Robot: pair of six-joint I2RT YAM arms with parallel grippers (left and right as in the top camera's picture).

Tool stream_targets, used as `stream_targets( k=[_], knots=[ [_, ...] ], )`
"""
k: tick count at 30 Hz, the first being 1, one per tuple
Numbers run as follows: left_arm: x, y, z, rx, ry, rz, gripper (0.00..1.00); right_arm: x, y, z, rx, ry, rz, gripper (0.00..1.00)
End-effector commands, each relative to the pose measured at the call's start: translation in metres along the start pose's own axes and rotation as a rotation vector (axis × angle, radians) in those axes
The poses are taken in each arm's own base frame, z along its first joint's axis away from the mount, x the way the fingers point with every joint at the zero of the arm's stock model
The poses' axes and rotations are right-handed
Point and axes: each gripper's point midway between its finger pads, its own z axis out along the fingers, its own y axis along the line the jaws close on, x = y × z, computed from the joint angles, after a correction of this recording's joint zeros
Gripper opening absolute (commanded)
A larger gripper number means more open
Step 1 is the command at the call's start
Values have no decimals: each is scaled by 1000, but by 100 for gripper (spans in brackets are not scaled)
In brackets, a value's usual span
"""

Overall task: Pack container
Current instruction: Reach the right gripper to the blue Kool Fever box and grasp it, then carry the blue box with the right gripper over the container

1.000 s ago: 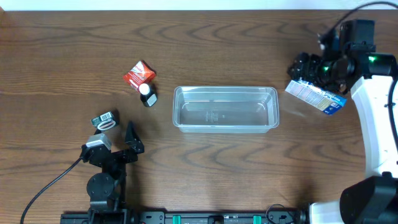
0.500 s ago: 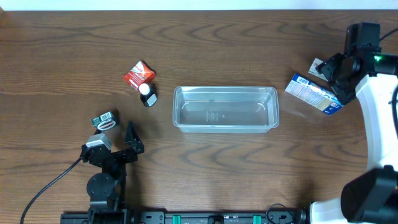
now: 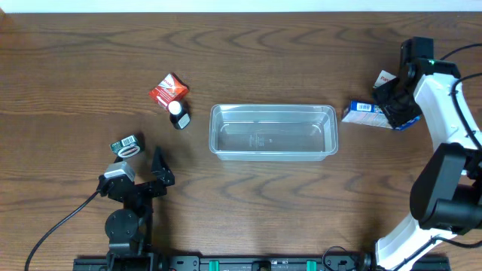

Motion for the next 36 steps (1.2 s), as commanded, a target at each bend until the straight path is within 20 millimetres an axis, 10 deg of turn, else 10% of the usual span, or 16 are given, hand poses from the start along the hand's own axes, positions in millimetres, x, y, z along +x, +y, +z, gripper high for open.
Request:
stream_targets(
  k=[1,6,14,27,36],
  knots=[
    [17,7,1,-27,46,0,98,-2,-2,3,2,5,-80,34],
    [17,7,1,-27,46,0,98,-1,0,2,-8,6,-176,3],
    [17,7,1,-27,46,0,98,11,16,-20,-134,51,-286,1],
    [17,7,1,-27,46,0,98,36,30,-237,-651,-309,-415,2],
    [17,7,1,-27,46,0,98,135,8,-320,-882,-344,-642,1]
  ],
)
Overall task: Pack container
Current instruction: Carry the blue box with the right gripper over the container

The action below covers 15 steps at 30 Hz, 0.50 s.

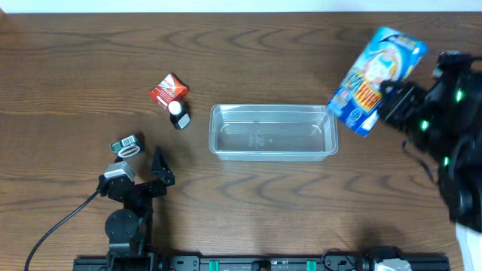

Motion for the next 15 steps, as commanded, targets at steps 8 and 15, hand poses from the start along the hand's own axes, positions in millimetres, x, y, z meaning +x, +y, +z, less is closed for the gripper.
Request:
stream_targets(
  k=[8,15],
  knots=[
    [17,7,1,-27,46,0,98,50,46,-3,-91,116,-161,1],
    [17,7,1,-27,45,0,98,76,65,21,-147,235,-220,1]
  ],
)
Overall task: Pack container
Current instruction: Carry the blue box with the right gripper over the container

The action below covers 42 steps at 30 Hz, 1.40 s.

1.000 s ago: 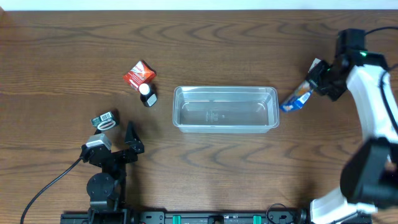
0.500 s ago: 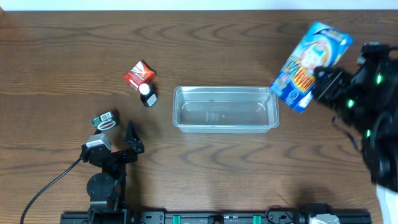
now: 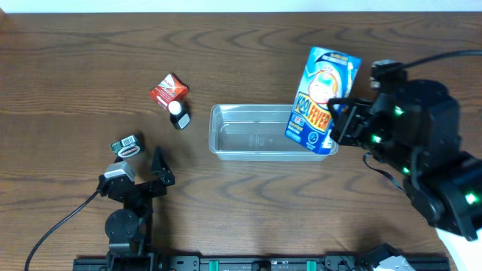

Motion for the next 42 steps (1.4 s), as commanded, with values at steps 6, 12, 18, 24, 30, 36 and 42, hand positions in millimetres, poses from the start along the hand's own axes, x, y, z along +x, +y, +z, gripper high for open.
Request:
stream_targets(
  k=[6,12,18,24,30,36,42],
  knots=[
    [17,7,1,-27,46,0,98,15,5,44,25,109,-57,1],
    [17,7,1,-27,46,0,98,-16,-46,67,360,-122,213,1],
    [17,7,1,-27,46,0,98,-9,-80,66,580,-339,570,1],
    [17,7,1,-27,46,0,98,28,-75,73,619,-326,776,1],
    [17,7,1,-27,46,0,98,69,-73,85,700,-296,946,1],
    [17,7,1,-27,46,0,98,83,-67,113,704,-248,990,1],
    [17,7,1,-27,46,0,98,89,-67,136,708,-235,1001,1]
  ],
)
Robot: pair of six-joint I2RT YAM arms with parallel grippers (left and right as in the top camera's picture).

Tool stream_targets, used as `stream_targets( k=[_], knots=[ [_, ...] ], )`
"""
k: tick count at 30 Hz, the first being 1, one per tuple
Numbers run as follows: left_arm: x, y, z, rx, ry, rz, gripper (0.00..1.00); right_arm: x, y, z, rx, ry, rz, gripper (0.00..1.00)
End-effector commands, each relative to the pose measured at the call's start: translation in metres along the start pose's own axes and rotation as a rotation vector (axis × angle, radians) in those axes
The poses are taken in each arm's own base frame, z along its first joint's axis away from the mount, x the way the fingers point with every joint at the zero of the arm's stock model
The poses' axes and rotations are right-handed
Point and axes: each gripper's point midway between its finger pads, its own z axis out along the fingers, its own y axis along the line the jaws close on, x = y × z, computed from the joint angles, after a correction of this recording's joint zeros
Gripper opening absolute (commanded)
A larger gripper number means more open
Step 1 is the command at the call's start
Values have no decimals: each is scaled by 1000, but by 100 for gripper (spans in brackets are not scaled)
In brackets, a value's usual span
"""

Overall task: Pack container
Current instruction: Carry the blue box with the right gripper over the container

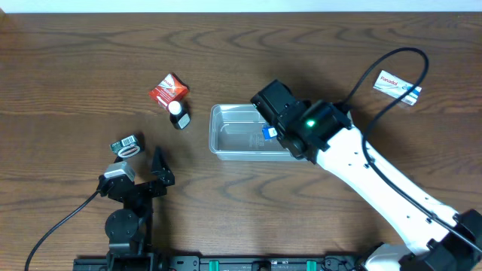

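Observation:
The clear plastic container (230, 135) sits at the table's centre. My right arm reaches in from the lower right, and its wrist covers the container's middle and right half. The right gripper (273, 129) is down inside the container with its fingers hidden under the wrist. Only a small corner of the blue box (267, 133) shows at the gripper, inside the container. Whether the fingers still hold the box cannot be seen. My left gripper (163, 167) rests open near the front left, holding nothing.
Left of the container lie a red packet (167, 89) and a small black bottle with a white cap (178, 114). A green and black tin (126, 145) sits by the left arm. A white Panadol box (397, 85) lies at the far right.
The right gripper held the blue box high over the container's right end. Now it is low inside the container, with the box almost wholly hidden under the wrist. The left arm is unchanged.
The right gripper was first at the blue box lying on the table right of the container. Then it held the box high, right of the container, then over the container's right end. Now gripper and box are down inside the container.

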Motion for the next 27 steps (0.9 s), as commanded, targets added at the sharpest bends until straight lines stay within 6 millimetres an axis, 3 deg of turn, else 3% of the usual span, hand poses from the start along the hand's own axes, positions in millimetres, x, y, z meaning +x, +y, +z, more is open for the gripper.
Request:
stream_targets(
  k=[1,16,27],
  knots=[
    [17,7,1,-28,45,0,98,3,2,6,5,-9,33,1],
    [17,7,1,-28,45,0,98,-2,1,31,69,-12,71,1],
    [17,7,1,-28,45,0,98,0,12,37,48,28,116,1]
  ],
)
